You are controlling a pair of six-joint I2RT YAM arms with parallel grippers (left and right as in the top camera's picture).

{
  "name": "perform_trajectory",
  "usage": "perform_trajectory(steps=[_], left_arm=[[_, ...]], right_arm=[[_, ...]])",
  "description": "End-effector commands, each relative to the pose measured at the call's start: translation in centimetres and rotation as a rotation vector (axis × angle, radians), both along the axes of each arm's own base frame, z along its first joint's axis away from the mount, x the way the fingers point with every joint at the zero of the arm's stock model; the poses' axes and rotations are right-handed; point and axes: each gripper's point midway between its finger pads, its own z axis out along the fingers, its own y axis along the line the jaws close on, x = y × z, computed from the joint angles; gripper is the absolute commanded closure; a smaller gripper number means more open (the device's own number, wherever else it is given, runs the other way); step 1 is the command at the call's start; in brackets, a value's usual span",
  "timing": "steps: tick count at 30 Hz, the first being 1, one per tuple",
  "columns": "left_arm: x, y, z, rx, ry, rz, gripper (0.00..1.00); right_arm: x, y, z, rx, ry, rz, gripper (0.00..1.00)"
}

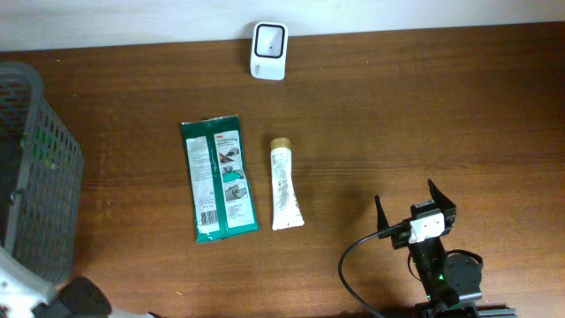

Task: Scan the item barcode
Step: 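Place the white tube on the table right of the glove pack, then reach into the basket and grasp the green-lidded jar with left gripper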

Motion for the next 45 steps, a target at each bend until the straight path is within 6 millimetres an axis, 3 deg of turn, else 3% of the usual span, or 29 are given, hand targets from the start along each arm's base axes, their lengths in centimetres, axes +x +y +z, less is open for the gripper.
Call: perform_trajectory(steps=[1, 3, 9, 12, 17, 22, 35, 42, 45], left_arm=[[1.3, 2.0, -6.0, -0.119, 0.107, -0.063, 0.01], [2.1, 3.0, -9.1, -0.150, 0.146, -0.107, 0.01], [6.4, 3.4, -15.1, -0.160, 0.147, -0.331, 0.01], [7.5, 3.9, -17.4, -0.179, 0.164, -0.337, 0.01], [10.5, 3.4, -23.0, -0.223, 0.209, -0.383, 0.00], [12.8, 2.5, -24.4, -0.201, 0.201, -0.424, 0.00], [12.5, 3.5, -28.9, -0.215, 0.282, -0.395, 0.05], [12.1, 3.6, -29.1, -0.219, 0.299, -0.386, 0.48], [12.1, 3.6, -27.9, -0.213, 0.293, -0.386, 0.54]], right_arm=[[-0.1, 0.3, -0.2, 0.011, 0.006, 0.013, 0.02], [-0.1, 0.3, -0.2, 0.011, 0.006, 0.014, 0.02], [-0.1, 0.3, -0.2, 0.011, 0.006, 0.014, 0.02], [-0.1, 0.3, -0.2, 0.011, 0.006, 0.014, 0.02], [-0.1, 0.3, -0.2, 0.011, 0.006, 0.014, 0.02], [-0.1, 0.3, -0.2, 0.011, 0.006, 0.013, 0.02], [-0.1, 0.3, -0.2, 0.011, 0.006, 0.014, 0.02], [-0.1, 0.3, -0.2, 0.011, 0.006, 0.014, 0.02], [-0.1, 0.3, -0.2, 0.011, 0.006, 0.014, 0.01]])
